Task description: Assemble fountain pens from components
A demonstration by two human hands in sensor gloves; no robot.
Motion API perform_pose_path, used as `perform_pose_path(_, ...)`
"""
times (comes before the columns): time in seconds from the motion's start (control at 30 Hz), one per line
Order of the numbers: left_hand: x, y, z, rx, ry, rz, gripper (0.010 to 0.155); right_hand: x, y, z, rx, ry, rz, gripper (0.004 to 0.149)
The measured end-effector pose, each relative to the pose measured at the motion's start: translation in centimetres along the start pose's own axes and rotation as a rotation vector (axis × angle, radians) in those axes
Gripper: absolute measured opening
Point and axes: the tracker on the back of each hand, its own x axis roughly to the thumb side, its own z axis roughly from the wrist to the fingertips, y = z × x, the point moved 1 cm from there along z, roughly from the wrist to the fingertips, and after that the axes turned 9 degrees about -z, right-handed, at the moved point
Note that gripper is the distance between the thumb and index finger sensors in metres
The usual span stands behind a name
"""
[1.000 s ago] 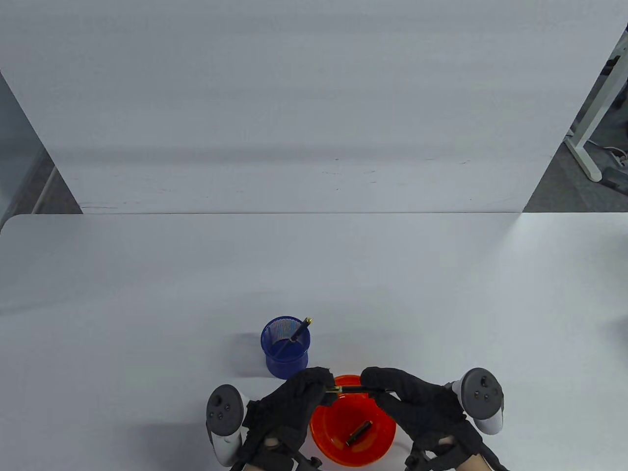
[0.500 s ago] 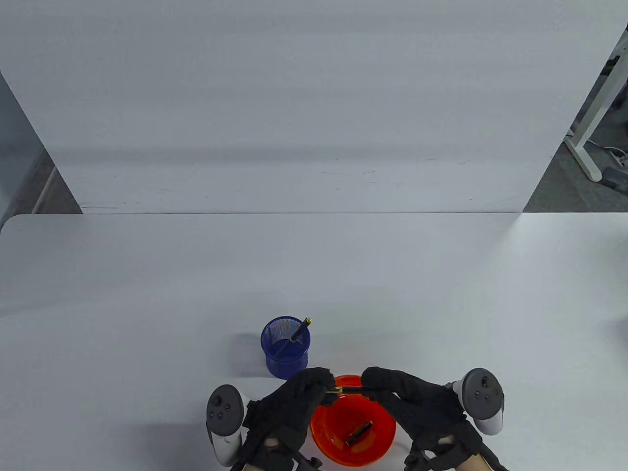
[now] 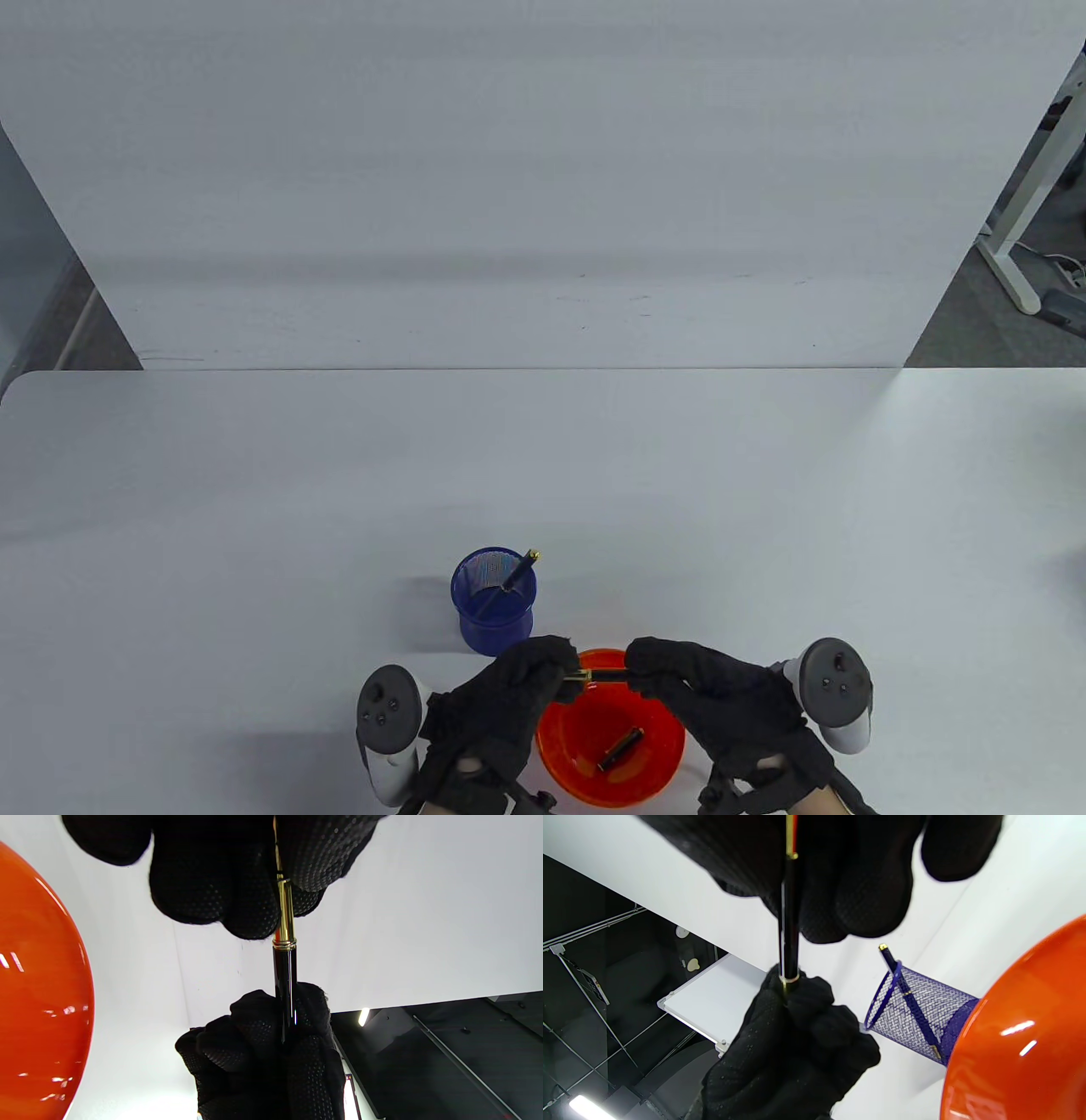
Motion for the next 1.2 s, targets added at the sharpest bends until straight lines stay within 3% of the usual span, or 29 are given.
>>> perform_pose_path(1.2, -0.08, -0.02, 0.1, 0.001, -0.004, -0.003, 0.039, 0.17, -0.04, 0.09, 0.005, -0.001, -0.009, 0.045)
